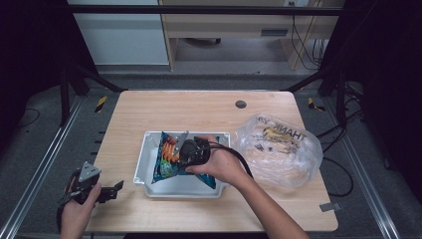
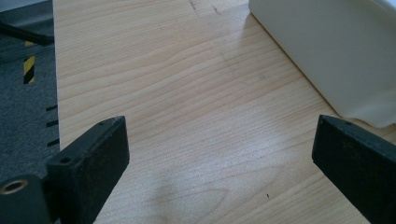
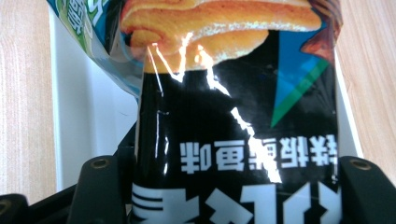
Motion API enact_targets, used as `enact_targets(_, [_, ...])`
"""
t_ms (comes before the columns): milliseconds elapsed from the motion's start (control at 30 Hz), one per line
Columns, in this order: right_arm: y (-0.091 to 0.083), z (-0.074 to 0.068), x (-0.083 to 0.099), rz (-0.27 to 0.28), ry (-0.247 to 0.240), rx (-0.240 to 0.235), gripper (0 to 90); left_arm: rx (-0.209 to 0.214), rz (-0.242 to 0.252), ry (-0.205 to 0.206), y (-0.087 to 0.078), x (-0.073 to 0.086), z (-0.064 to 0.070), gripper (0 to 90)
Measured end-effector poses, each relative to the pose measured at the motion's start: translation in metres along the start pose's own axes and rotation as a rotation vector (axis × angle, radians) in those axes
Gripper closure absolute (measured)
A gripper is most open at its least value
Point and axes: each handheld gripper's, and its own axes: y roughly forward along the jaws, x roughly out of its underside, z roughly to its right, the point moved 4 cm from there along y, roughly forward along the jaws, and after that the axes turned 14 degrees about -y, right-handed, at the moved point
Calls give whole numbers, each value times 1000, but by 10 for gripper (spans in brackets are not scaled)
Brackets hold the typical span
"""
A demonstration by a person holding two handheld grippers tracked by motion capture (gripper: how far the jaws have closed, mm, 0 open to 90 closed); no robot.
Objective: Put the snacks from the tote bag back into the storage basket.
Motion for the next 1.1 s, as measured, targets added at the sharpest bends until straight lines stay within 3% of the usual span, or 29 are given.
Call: enact_targets(1100, [23,5,7,-22,17,-61,374,5,-6,8,2,0,2,37])
